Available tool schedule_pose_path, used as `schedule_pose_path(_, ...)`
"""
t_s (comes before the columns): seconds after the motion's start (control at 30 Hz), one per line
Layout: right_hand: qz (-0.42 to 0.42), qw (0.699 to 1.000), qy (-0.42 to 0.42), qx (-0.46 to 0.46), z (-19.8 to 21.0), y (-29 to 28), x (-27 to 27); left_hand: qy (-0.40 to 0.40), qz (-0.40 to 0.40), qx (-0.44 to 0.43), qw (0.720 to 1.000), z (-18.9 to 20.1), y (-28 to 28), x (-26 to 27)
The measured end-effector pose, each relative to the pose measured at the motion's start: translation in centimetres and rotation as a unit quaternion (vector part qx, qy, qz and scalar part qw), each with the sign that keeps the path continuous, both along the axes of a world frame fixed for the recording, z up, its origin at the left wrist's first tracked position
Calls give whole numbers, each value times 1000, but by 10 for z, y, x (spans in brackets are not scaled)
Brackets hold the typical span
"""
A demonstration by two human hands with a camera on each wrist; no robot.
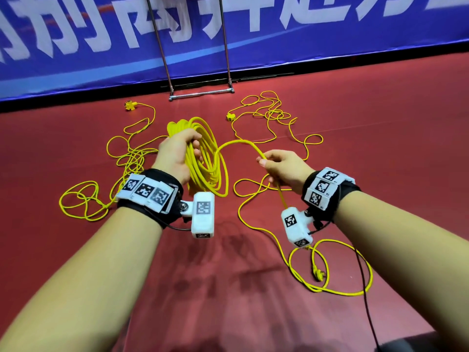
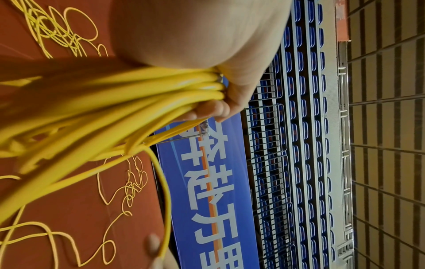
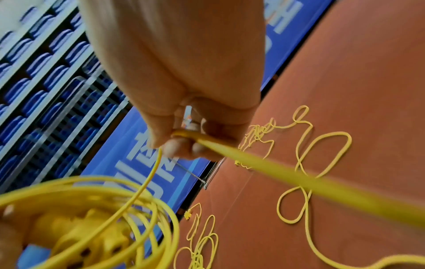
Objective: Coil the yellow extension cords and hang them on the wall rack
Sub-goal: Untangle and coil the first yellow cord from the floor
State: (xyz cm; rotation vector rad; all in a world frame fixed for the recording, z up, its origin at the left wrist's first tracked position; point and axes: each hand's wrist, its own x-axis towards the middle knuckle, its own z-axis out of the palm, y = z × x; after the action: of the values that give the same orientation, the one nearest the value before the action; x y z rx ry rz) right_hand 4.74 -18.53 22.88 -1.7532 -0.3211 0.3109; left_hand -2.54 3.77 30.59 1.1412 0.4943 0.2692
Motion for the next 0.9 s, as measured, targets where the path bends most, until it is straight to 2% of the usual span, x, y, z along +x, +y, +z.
schedule_pose_path(0.13,47,977,143,151,10,0,-3,3,7,-5,1000,-3,2,1)
schedule_pose_path(0.23,93,957,167,216,15,0,-3,3,9,-11,1000,-4,3,1)
schedule_pose_path(0.3,124,957,154,212,15,-1,-2,2,13,-11,1000,-4,5,1)
schedule_pose_path(0.37,156,966,124,163,14,-2,-3,1,21,-8,1000,-5,8,1)
schedule_pose_path(0.47,215,975,55,17,3,-5,-5,2,26,-5,1000,-5,12,2)
schedule_pose_path(0.53,257,960,3,-107,-4,-7,-5,-1,25,-7,1000,-4,14,2)
schedule_pose_path(0.63,281,913,-68,-289,-15,-11,-2,-8,18,-13,1000,-1,17,2)
schedule_pose_path(0.73,245,870,-107,-415,-26,-17,2,-14,10,-24,1000,2,17,1)
schedule_pose_path(0.9,81,844,-132,-514,-38,-25,10,-17,-8,-24,1000,5,14,1)
